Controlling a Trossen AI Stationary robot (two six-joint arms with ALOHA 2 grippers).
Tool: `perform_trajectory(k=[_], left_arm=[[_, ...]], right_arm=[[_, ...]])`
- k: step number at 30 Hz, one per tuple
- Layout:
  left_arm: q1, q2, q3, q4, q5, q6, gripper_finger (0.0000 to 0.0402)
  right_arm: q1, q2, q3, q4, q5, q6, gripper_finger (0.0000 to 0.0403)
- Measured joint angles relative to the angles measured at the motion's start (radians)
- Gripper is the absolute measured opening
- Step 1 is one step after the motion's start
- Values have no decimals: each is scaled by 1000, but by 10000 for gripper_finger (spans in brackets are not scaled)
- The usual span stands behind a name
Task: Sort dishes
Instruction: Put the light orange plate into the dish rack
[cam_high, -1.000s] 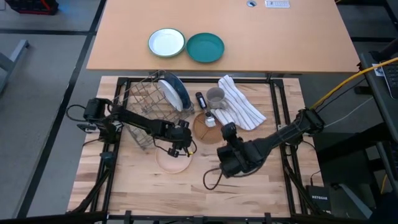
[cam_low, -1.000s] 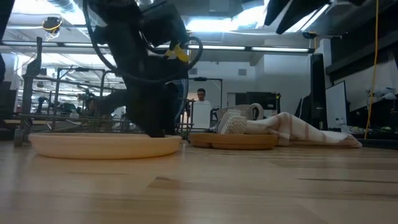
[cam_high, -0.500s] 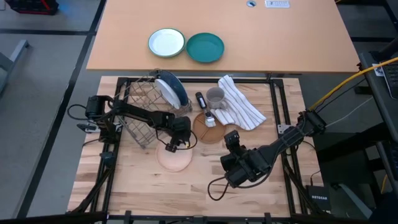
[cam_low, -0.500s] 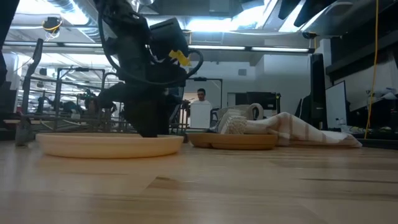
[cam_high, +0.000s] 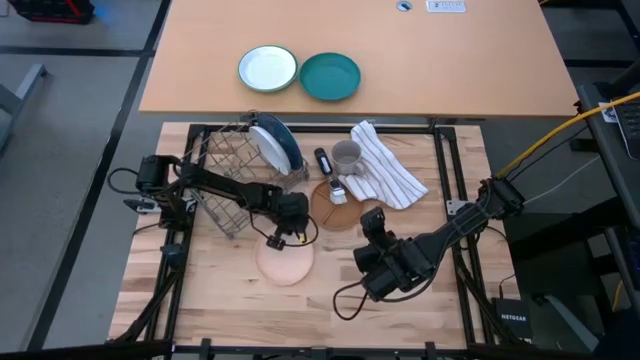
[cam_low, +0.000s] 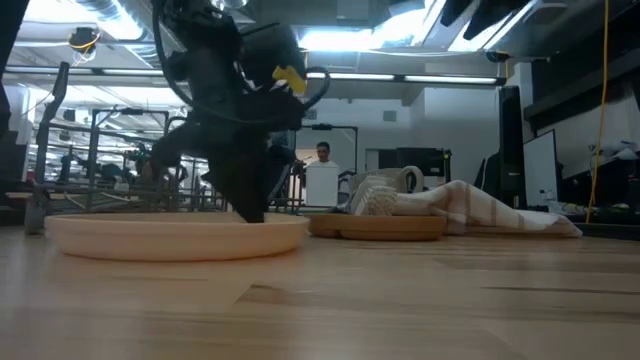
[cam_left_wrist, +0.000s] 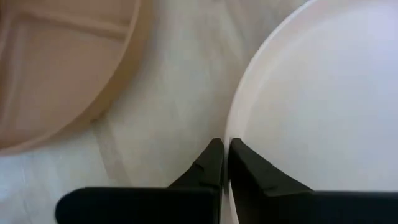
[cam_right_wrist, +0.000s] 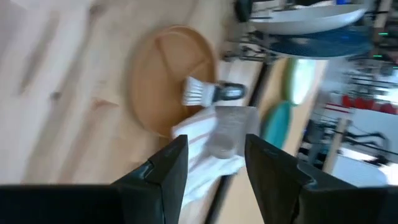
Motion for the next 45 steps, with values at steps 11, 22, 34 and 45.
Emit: perform_trajectory(k=[11, 22, 34, 45], left_arm=[[-58, -11, 256, -253, -130, 47, 3], [-134, -221, 510, -466, -750, 227, 2], [-142, -402, 521, -602, -1234, 272, 0], [-15, -404, 242, -623, -1380, 473, 0]], right_arm=[[-20, -50, 1, -125, 211, 0, 163], [-66, -128, 1, -181, 258, -5, 163], [-133, -129, 1, -180, 297, -26, 163], [-191, -129, 1, -179, 297, -27, 163]])
